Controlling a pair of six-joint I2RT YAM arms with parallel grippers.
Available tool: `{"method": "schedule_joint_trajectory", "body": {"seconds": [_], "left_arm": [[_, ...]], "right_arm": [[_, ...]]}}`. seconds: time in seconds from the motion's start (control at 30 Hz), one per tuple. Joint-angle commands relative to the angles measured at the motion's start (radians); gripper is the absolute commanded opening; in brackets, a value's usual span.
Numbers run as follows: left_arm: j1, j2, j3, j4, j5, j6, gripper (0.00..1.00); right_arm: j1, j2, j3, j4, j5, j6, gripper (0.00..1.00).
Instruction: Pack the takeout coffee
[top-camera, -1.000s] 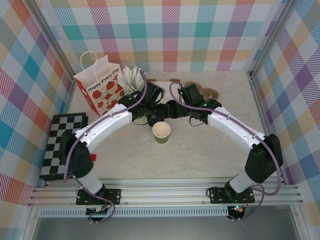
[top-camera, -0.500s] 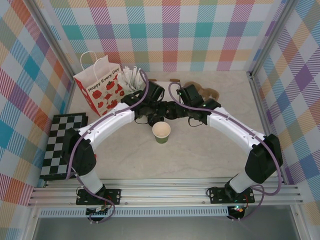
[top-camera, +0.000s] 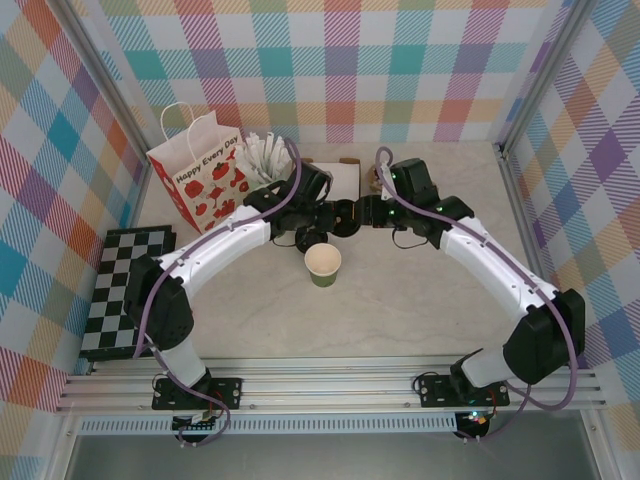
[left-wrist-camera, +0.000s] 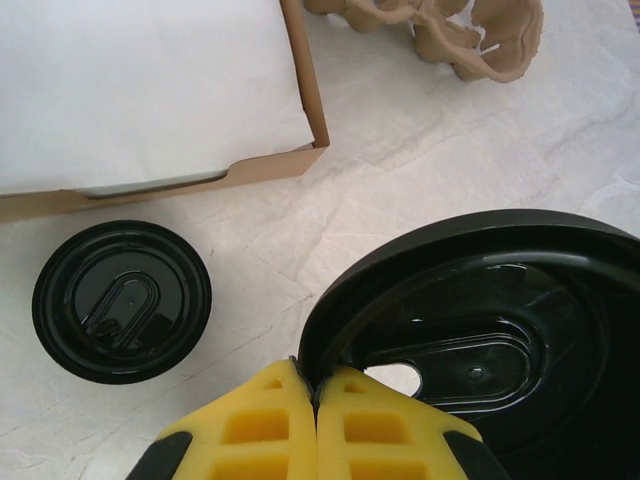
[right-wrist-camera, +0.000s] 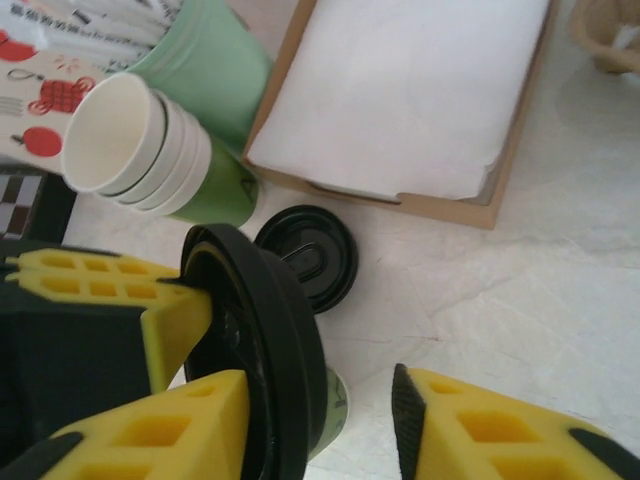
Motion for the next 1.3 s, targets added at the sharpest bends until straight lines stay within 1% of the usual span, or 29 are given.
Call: {"method": "schedule_joint_trajectory", "body": {"seconds": [0.0,0.1,0.17,0.3,0.4,0.5,0.57,0.63,0.73,0.77,0.83,0.9,0.97,1.0,1.03,1.07,1.1,1.13,1.17,1.2,1.27], "left_arm": [[-0.005,-0.045,-0.020,0.038,0.012,0.027,0.00],[-0.005,-0.047,-0.025,0.048,0.016,0.024,0.00],[-0.005,-0.049,-0.025,0.048,0.018,0.026,0.00],[-0.006,-0.058,-0.035,0.059,0.023,0.028,0.00],[-0.006,-0.064,-0.040,0.061,0.029,0.029,0.00],[-0.006,-0.081,-0.050,0.074,0.042,0.034,0.00],[-0.006,-0.102,-0.056,0.077,0.046,0.043,0.00],[-0.003,-0.130,-0.058,0.070,0.046,0.049,0.12],[0.002,-0.197,-0.081,0.067,0.045,0.061,0.37],[0.007,-0.227,-0.097,0.071,0.049,0.063,0.45],[0.018,-0.297,-0.138,0.091,0.059,0.061,0.60],[0.035,-0.382,-0.188,0.128,0.060,0.047,0.75],[0.062,-0.471,-0.244,0.173,0.046,0.005,0.88],[0.083,-0.513,-0.270,0.194,0.037,-0.029,0.94],[0.109,-0.550,-0.291,0.206,0.039,-0.066,0.98],[0.138,-0.577,-0.302,0.207,0.055,-0.096,1.00],[0.165,-0.589,-0.304,0.199,0.083,-0.117,1.00],[0.192,-0.598,-0.299,0.184,0.130,-0.130,1.00],[0.211,-0.595,-0.286,0.162,0.175,-0.132,1.00],[0.227,-0.583,-0.258,0.121,0.221,-0.127,1.00],[0.244,-0.543,-0.178,0.006,0.285,-0.105,1.00]], "right_arm": [[0.007,0.021,-0.002,0.016,-0.112,-0.007,0.41],[0.007,0.037,-0.002,0.016,-0.105,-0.004,0.42],[0.008,0.044,-0.004,0.024,-0.108,-0.001,0.40],[0.008,0.052,-0.004,0.040,-0.124,-0.001,0.28],[0.008,0.039,-0.016,0.056,-0.104,-0.011,0.21],[0.008,0.031,-0.014,0.051,-0.070,-0.062,0.14],[0.008,0.021,-0.011,0.052,-0.031,-0.124,0.09],[0.007,0.005,-0.008,0.067,-0.010,-0.191,0.05],[0.008,-0.031,-0.020,0.112,0.037,-0.308,0.02],[0.008,-0.048,-0.029,0.140,0.068,-0.360,0.00],[0.008,-0.077,-0.051,0.199,0.121,-0.454,0.00],[0.009,-0.109,-0.079,0.276,0.144,-0.601,0.00],[0.013,-0.149,-0.126,0.395,0.151,-0.754,0.00],[0.016,-0.190,-0.191,0.531,0.122,-0.894,0.00],[0.016,-0.222,-0.259,0.667,0.084,-1.005,0.00],[0.016,-0.250,-0.341,0.841,0.013,-1.133,0.00],[0.016,-0.263,-0.362,0.928,-0.042,-1.236,0.00],[0.017,-0.261,-0.342,0.937,-0.080,-1.351,0.00],[0.018,-0.257,-0.314,0.923,-0.096,-1.429,0.00],[0.019,-0.253,-0.298,0.936,-0.115,-1.508,0.00],[0.020,-0.250,-0.293,0.980,-0.194,-1.698,0.00]]}}
